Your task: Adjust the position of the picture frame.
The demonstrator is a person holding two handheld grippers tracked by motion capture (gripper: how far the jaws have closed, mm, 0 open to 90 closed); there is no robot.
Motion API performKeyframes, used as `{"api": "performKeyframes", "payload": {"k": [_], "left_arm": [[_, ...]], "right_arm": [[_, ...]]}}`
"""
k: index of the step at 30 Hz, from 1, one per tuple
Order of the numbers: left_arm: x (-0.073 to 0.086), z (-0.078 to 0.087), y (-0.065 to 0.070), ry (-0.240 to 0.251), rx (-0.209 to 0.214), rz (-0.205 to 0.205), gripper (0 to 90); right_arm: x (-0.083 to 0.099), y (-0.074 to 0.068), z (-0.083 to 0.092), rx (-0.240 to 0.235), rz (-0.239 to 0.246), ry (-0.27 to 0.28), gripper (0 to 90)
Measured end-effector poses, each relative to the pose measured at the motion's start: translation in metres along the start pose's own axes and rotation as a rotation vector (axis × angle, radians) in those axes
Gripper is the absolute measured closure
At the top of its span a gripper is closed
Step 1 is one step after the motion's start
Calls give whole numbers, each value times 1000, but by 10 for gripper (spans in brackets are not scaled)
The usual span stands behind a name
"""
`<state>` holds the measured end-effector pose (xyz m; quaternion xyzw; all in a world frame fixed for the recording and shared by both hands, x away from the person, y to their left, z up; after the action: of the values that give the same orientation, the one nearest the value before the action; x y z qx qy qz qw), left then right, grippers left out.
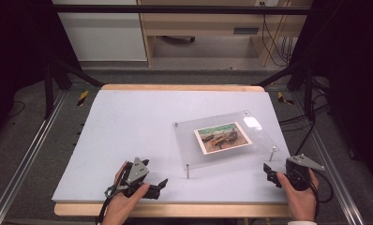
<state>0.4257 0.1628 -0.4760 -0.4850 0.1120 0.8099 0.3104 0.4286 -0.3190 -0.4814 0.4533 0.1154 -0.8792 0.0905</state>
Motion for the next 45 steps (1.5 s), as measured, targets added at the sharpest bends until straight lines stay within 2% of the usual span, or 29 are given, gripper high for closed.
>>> {"api": "performKeyframes", "payload": {"k": [2, 4, 5, 6, 7, 9, 14, 16, 20, 24, 28, 33, 35, 39, 40, 41, 45], "left_arm": [[2, -2, -3, -13, -15, -2, 49], [4, -3, -3, -32, -26, -33, 46], [4, -4, -1, -27, -26, -31, 46], [3, -4, 0, -17, -25, -29, 45], [2, -4, 1, -13, -23, -31, 45], [1, -4, 5, -3, -27, -40, 43], [-2, -4, 13, 19, 12, -13, 42], [-2, -5, 16, 26, 23, -8, 41], [-3, -6, 20, 43, 47, 3, 42], [-4, -7, 24, 54, 59, 6, 41], [-4, -8, 26, 44, 70, -1, 45], [-5, -7, 27, 48, 73, -1, 54], [-5, -7, 29, 47, 80, 6, 55], [-6, -8, 32, 59, 91, 21, 57], [-7, -8, 33, 62, 94, 25, 58], [-7, -8, 35, 67, 98, 35, 58], [-8, -8, 39, 72, 108, 46, 83]], "right_arm": [[1, 0, 1, 18, 3, -8, 149], [3, 0, 1, 38, 23, -12, 192], [3, 0, 1, 38, 23, -12, 192], [3, -2, 2, 44, 60, -8, 211], [3, -2, 2, 44, 60, -8, 211], [3, -4, 2, 53, 90, 3, 212], [4, -8, -2, 70, 163, 7, 246], [4, -8, -3, 69, 167, 13, 256], [1, -6, -5, 55, 156, 32, 348], [-2, -4, -11, 51, 137, 37, 357], [-8, 3, -23, 46, 111, 35, 374], [-15, 5, -30, 48, 106, 29, 377], [-17, 5, -31, 35, 128, 33, 387], [-18, 8, -32, 9, 127, 50, 523], [-19, 11, -31, 0, 116, 64, 591], [-19, 11, -31, 0, 116, 64, 591], [-19, 17, -34, -22, 97, 82, 696]]}}
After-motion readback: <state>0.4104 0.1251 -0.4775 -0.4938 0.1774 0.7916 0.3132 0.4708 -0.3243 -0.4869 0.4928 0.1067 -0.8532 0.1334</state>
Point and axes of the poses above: each handheld gripper's, and its own axes: z roughly backward along the jaws, x roughly out of its underside, y roughly to its right, the point moved 2 cm from there along -z, roughly forward along the jaws, and after that the axes turned 6 degrees about -x, right-handed, at the moved point
